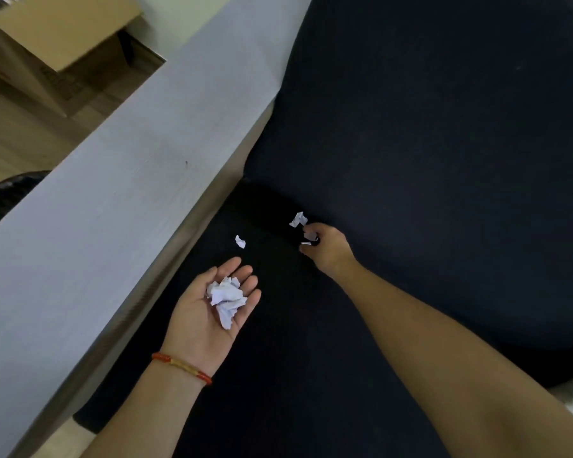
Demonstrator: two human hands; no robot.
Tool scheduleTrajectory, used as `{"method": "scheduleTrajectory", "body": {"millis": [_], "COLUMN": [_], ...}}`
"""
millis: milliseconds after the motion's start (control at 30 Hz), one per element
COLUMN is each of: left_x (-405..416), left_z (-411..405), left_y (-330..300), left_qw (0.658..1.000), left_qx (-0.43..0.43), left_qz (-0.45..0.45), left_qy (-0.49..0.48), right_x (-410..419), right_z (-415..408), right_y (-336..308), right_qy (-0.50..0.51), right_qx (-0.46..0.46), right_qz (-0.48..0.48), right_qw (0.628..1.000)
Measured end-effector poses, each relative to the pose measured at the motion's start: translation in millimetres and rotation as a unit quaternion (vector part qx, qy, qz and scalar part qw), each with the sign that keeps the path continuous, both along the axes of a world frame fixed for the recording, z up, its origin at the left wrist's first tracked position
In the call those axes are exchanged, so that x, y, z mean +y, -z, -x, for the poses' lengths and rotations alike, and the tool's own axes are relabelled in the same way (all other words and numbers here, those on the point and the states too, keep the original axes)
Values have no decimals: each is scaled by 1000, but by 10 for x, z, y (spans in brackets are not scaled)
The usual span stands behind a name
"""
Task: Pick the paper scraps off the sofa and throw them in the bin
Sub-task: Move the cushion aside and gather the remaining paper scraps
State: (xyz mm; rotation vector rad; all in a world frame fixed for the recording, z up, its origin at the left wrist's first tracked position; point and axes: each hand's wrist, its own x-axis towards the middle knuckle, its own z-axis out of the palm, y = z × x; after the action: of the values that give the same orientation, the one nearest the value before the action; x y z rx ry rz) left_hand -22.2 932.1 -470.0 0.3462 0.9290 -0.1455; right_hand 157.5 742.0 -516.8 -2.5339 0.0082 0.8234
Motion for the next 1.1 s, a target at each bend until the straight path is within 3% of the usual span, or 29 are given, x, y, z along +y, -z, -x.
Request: {"method": "scheduleTrajectory", "body": {"millis": [333, 700, 867, 1000, 1100], "left_x": [-104, -90, -86, -56, -54], "left_z": [-35, -92, -157, -191, -172], "left_y": [87, 111, 66, 71, 84], "left_qw": [1000, 1000, 1000, 1000, 1000], "left_qx": [24, 26, 14, 2, -3], "left_qz": [5, 11, 20, 18, 18], "left_qy": [8, 2, 1, 0, -1], "right_x": [-30, 13, 3, 50, 175], "right_z": [69, -99, -3, 78, 43], "right_y": [63, 55, 103, 106, 44], "right_qy": [-44, -135, -111, 29, 33], "right_qx": [-89, -38, -78, -116, -164], "right_qz": [34, 136, 115, 1, -13], "right_qw": [994, 981, 984, 993, 986]}}
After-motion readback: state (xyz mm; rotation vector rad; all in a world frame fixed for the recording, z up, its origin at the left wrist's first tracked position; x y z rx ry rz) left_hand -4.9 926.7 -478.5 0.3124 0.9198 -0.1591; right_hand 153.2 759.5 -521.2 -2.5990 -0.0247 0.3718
